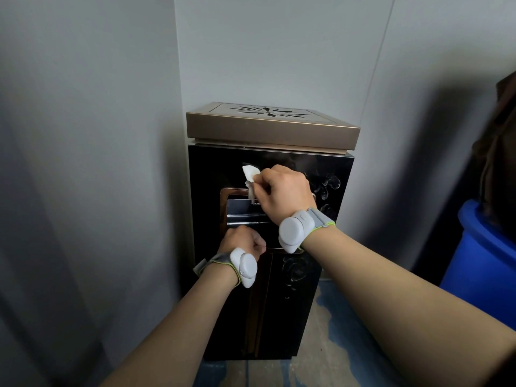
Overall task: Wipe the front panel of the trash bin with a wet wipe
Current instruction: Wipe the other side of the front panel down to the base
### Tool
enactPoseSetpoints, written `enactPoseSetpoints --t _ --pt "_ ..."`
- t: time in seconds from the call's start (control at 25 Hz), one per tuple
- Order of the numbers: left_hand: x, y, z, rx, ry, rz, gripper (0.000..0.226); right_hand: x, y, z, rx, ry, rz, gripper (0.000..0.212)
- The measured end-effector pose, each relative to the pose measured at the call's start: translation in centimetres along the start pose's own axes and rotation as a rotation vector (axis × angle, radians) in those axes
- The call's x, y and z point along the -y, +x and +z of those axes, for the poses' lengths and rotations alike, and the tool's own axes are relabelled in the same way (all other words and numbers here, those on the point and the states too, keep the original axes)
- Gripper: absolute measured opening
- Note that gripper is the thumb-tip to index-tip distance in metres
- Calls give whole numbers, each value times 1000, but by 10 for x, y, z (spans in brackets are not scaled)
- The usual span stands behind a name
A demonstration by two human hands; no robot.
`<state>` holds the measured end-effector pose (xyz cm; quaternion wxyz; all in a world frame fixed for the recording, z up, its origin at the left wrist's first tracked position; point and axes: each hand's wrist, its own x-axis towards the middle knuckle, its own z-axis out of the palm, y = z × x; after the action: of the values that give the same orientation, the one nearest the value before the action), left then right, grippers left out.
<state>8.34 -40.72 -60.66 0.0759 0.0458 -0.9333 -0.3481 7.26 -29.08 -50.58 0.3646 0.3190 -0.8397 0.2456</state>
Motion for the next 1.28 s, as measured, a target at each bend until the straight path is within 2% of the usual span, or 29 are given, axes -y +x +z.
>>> enactPoseSetpoints --t 0.4,1.28 --pt "4 1 2 -24 -59 0 6 -8 -4 -6 0 -5 96 15" --pt "-1 -2 -2 -7 -24 19 9 -26 -13 -22 -69 -18 172 14"
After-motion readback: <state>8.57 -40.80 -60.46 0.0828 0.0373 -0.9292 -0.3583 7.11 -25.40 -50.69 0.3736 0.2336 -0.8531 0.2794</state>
